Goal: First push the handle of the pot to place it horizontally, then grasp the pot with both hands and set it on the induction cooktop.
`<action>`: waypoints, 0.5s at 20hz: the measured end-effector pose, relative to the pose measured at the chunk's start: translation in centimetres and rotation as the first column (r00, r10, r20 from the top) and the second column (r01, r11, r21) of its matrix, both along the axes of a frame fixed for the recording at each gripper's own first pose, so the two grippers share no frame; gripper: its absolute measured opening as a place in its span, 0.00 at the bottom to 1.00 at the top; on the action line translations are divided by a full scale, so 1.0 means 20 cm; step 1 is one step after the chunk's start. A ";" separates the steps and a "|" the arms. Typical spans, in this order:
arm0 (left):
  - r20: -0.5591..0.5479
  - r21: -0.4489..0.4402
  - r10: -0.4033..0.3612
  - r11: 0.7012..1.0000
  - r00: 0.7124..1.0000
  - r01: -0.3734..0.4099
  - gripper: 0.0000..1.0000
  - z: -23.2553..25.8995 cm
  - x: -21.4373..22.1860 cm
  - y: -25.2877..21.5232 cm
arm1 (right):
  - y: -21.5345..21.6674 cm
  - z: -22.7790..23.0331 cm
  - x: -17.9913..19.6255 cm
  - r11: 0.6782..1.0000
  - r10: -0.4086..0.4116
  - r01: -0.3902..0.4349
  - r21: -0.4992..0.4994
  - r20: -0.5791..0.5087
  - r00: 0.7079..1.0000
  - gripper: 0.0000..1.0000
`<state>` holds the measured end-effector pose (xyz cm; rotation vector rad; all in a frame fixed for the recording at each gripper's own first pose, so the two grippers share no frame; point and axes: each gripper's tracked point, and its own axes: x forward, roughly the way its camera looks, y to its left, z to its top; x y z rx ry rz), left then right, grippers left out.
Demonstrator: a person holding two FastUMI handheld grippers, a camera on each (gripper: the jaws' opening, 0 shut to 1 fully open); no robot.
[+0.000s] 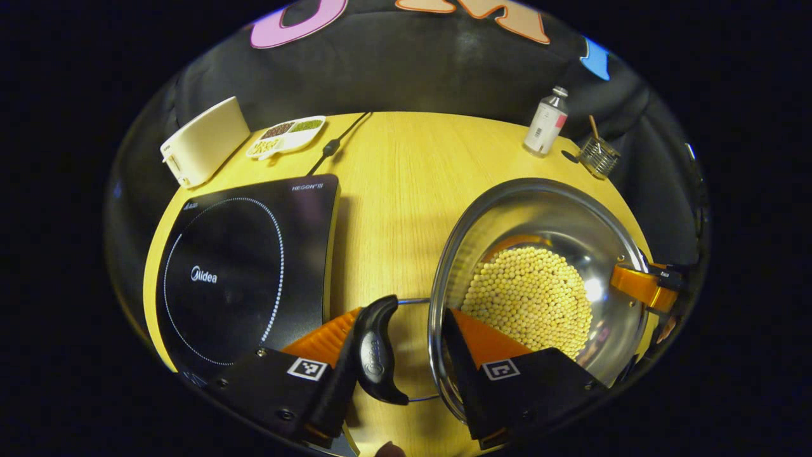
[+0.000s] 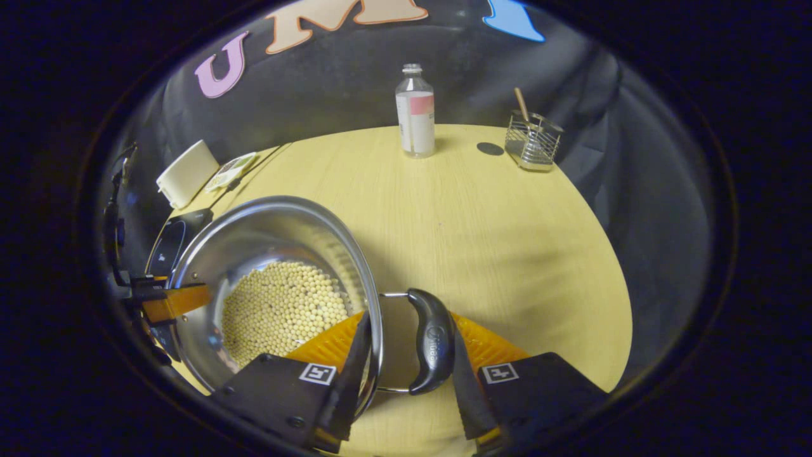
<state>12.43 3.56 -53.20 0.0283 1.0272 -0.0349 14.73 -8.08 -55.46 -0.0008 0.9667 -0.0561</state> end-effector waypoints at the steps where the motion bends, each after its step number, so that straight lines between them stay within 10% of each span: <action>1: -0.015 -0.006 0.002 1.000 1.000 -0.002 0.75 -0.01 -0.02 0.00 | 0.00 0.00 -0.01 1.000 -0.009 0.010 0.022 -0.007 1.000 0.65; 10: 0.005 -0.046 0.014 0.999 1.000 -0.014 0.63 0.12 -0.01 0.02 | 0.06 0.09 -0.01 0.990 -0.045 0.047 0.133 -0.017 0.999 0.51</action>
